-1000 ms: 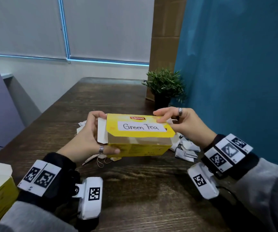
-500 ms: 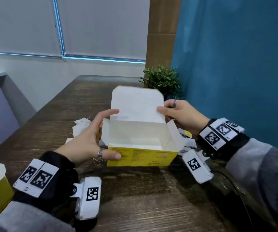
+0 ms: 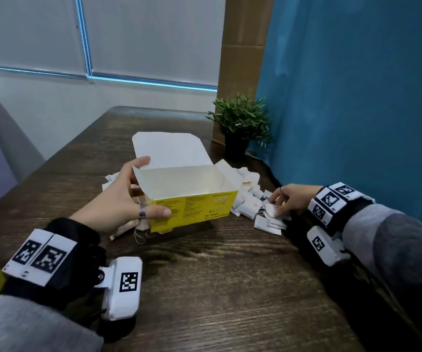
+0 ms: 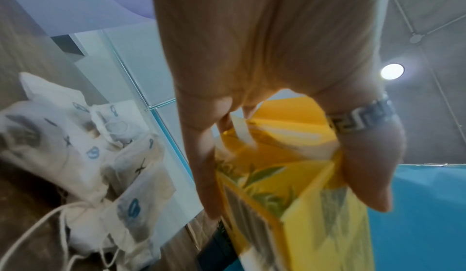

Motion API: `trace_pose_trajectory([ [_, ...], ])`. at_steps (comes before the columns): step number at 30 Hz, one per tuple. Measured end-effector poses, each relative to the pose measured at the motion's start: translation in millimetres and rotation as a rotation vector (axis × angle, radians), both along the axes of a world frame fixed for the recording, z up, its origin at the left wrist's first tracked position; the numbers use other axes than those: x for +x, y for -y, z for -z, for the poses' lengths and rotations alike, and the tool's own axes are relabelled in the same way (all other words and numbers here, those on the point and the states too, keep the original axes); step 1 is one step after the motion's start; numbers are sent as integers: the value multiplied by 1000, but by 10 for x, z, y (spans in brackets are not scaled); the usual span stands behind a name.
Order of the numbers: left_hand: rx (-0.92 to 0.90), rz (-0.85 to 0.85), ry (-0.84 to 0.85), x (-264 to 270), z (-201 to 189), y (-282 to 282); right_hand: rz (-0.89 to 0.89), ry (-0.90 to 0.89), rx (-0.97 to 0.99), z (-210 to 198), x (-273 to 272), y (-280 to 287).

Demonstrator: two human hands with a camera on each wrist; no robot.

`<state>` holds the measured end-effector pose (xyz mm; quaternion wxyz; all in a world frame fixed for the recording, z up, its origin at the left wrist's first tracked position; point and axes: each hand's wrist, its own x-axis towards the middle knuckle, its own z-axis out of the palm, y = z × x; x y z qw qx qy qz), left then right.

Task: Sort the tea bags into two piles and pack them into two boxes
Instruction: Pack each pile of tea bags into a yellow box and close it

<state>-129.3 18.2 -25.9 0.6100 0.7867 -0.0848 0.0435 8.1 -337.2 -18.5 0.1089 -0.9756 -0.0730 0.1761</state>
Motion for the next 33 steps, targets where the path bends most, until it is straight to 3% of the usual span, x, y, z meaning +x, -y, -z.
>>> trace_pose_trajectory([
  [4,-13,-18,6,1,-5,4,15,118,-109,140,18,43],
  [8,-18,-15,10,3,-19,2,29,159,-51,23,30,131],
  [10,-20,-16,8,6,-16,-12,70,115,229,-95,3,178],
  [12,-24,-18,6,14,-5,-18,154,-118,631,-174,-56,191],
  [13,-25,-18,6,18,2,-21,173,-239,717,-186,-87,183],
  [15,-37,-17,7,18,13,-12,143,-347,558,-138,-141,136],
  [18,-51,-15,-1,16,27,-9,86,-302,288,-16,-163,73],
  [27,-73,26,26,4,15,1,17,-99,284,142,-235,-91],
  [30,-71,71,51,-15,-1,35,-37,-40,196,-10,-271,14],
  [33,-113,126,57,-52,-28,88,-64,138,283,-350,-384,25],
])
